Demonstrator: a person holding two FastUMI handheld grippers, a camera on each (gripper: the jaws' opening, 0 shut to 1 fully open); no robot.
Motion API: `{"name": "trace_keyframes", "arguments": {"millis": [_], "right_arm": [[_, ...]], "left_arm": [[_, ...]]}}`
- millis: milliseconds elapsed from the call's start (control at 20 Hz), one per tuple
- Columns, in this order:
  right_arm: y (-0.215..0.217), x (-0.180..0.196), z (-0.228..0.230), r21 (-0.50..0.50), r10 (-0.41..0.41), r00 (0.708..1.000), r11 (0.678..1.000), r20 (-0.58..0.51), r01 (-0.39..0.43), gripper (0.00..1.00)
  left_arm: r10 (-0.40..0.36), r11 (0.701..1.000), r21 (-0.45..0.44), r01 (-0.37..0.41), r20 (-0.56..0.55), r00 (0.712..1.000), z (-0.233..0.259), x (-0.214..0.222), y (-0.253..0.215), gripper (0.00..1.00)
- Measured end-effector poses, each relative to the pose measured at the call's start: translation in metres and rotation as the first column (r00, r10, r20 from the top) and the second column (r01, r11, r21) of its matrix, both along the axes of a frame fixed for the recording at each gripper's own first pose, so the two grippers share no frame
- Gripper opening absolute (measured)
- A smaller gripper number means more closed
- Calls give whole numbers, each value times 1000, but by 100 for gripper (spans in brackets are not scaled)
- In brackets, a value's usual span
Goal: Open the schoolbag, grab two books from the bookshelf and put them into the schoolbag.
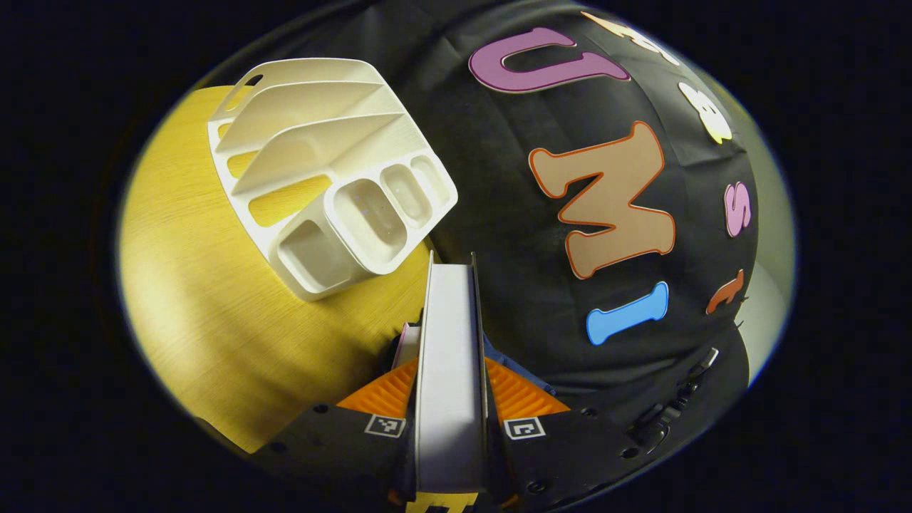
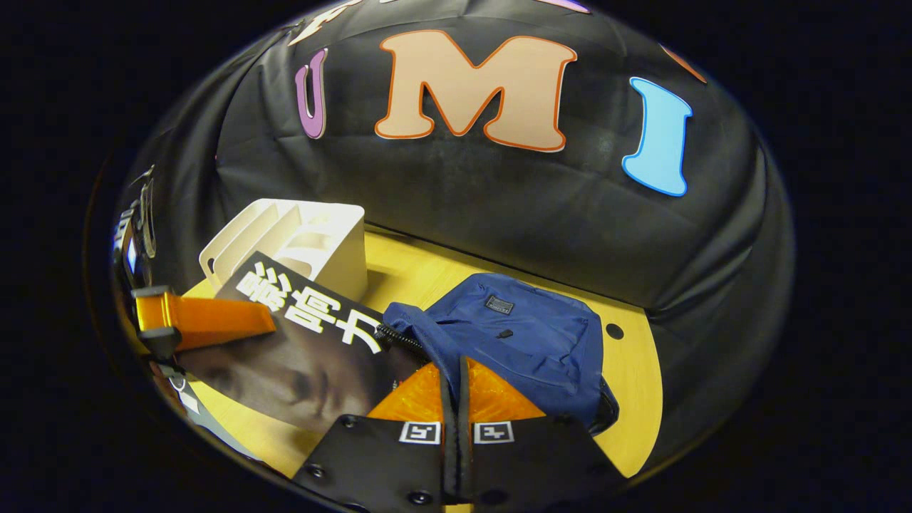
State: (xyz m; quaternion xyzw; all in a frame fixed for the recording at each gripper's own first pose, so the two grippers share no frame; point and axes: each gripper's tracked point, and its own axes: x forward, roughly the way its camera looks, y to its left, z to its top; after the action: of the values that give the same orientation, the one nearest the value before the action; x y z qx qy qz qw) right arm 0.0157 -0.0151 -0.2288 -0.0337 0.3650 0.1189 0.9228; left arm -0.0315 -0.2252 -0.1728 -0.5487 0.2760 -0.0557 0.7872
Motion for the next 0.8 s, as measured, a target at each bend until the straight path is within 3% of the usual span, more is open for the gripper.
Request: {"name": "trace_keyframes", "arguments": {"millis": [250,450,800], "right_arm": [[11,6,-2,81,-39,998,996,-43,43,3],[20,5,-3,116,-25,997,993,-72,34,3],[27,-6,-4,141,44,994,990,-102,-30,3]], "left_arm": [[51,998,-36,-50,23,998,-14,-3,-19,36],[54,998,-41,-52,49,997,-28,0,-47,36],[-101,992,-81,102,9,995,-61,-15,-144,38]]}}
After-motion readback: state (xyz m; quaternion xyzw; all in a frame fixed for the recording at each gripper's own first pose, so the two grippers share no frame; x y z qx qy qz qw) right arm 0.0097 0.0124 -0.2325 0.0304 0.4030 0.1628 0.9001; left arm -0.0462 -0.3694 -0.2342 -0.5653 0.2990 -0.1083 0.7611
